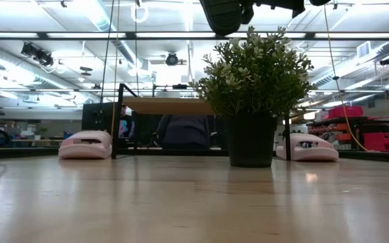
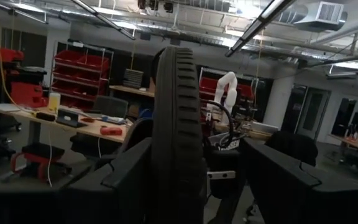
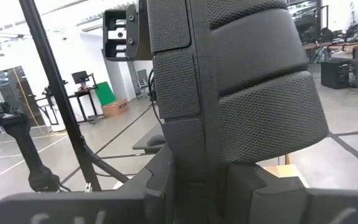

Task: Pick and place slides into the shelf
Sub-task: Put the black slipper on the shelf

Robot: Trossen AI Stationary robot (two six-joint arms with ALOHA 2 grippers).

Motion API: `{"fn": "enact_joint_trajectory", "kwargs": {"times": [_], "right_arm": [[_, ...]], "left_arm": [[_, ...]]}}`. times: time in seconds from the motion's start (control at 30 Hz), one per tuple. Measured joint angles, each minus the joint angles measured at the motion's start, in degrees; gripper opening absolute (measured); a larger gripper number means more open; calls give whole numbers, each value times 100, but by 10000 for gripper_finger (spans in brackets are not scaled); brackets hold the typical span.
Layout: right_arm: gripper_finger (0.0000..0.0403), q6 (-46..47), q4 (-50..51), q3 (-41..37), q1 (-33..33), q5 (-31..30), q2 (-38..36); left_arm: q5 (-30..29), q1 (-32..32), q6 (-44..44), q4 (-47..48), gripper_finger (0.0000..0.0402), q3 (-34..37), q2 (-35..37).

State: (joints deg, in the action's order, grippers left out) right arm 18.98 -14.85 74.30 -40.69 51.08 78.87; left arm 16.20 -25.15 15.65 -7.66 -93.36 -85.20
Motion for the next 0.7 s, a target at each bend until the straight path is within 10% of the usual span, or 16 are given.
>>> {"fn": "enact_joint_trajectory", "kwargs": {"times": [0.7], "right_arm": [[90, 71, 26, 0, 162, -17, 0]], "left_arm": [[37, 3, -133, -91, 71, 0, 4]]}}
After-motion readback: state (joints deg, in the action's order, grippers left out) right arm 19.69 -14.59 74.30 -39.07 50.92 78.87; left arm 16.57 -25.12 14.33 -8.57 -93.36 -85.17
